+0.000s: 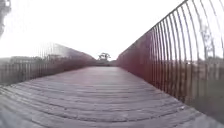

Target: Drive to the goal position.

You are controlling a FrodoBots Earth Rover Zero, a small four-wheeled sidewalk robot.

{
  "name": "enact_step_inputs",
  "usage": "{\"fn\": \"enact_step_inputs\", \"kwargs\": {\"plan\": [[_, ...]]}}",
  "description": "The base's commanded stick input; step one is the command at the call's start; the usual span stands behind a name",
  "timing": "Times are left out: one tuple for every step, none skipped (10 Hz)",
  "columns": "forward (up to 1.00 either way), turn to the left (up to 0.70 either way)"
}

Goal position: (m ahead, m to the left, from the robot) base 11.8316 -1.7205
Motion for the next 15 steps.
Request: {"fn": "enact_step_inputs", "kwargs": {"plan": [[0.7, 0.0], [0.7, 0.0], [0.7, 0.0], [0.7, 0.0], [0.7, 0.0], [0.7, 0.0], [0.7, 0.0], [0.7, 0.0], [0.7, 0.03], [0.7, 0.08], [0.7, 0.14], [0.7, 0.14], [0.7, 0.14], [0.7, 0.0], [0.7, 0.0]]}}
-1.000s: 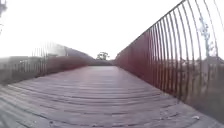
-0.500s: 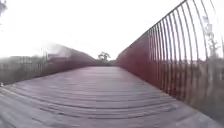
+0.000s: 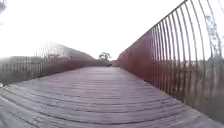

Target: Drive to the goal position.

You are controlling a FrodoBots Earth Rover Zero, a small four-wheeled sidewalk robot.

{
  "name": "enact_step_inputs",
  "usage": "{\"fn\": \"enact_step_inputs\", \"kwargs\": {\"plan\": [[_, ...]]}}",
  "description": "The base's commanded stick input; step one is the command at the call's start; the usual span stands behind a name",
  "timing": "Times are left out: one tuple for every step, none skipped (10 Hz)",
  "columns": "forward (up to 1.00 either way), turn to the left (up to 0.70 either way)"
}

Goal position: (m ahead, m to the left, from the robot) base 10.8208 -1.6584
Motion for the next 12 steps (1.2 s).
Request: {"fn": "enact_step_inputs", "kwargs": {"plan": [[0.7, 0.0], [0.7, 0.0], [0.7, 0.0], [0.7, 0.0], [0.7, 0.0], [0.7, 0.0], [0.7, 0.0], [0.7, 0.0], [0.7, 0.0], [0.7, 0.0], [0.7, 0.0], [0.7, 0.0]]}}
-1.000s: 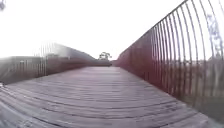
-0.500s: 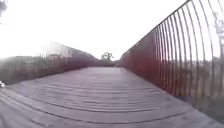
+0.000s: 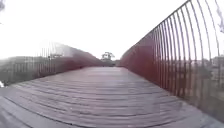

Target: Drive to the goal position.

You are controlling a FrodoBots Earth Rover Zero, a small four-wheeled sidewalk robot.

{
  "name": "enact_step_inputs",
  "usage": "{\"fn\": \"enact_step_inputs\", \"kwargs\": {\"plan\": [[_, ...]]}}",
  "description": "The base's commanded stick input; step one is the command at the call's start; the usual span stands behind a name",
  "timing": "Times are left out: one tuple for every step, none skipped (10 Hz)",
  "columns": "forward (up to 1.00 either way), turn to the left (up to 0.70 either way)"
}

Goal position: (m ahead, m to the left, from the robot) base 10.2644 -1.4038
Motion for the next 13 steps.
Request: {"fn": "enact_step_inputs", "kwargs": {"plan": [[0.7, 0.0], [0.7, 0.0], [0.7, -0.06], [0.7, -0.11], [0.7, -0.14], [0.7, -0.14], [0.7, -0.14], [0.7, -0.14], [0.7, -0.14], [0.7, -0.14], [0.7, -0.14], [0.7, -0.14], [0.7, -0.14]]}}
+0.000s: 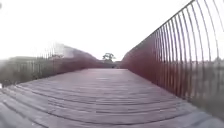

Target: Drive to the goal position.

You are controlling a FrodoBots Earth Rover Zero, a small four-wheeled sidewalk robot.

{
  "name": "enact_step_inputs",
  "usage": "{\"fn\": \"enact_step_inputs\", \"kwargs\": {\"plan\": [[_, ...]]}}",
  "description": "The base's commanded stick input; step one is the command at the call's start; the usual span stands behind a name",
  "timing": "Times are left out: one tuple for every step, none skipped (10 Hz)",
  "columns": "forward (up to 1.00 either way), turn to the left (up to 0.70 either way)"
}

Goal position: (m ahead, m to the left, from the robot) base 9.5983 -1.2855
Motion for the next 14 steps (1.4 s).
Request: {"fn": "enact_step_inputs", "kwargs": {"plan": [[0.7, -0.14], [0.7, -0.14], [0.7, -0.14], [0.7, -0.14], [0.7, -0.14], [0.7, -0.14], [0.7, -0.14], [0.7, -0.14], [0.7, -0.14], [0.7, -0.11], [0.7, -0.06], [0.7, 0.0], [0.7, 0.0], [0.7, 0.0]]}}
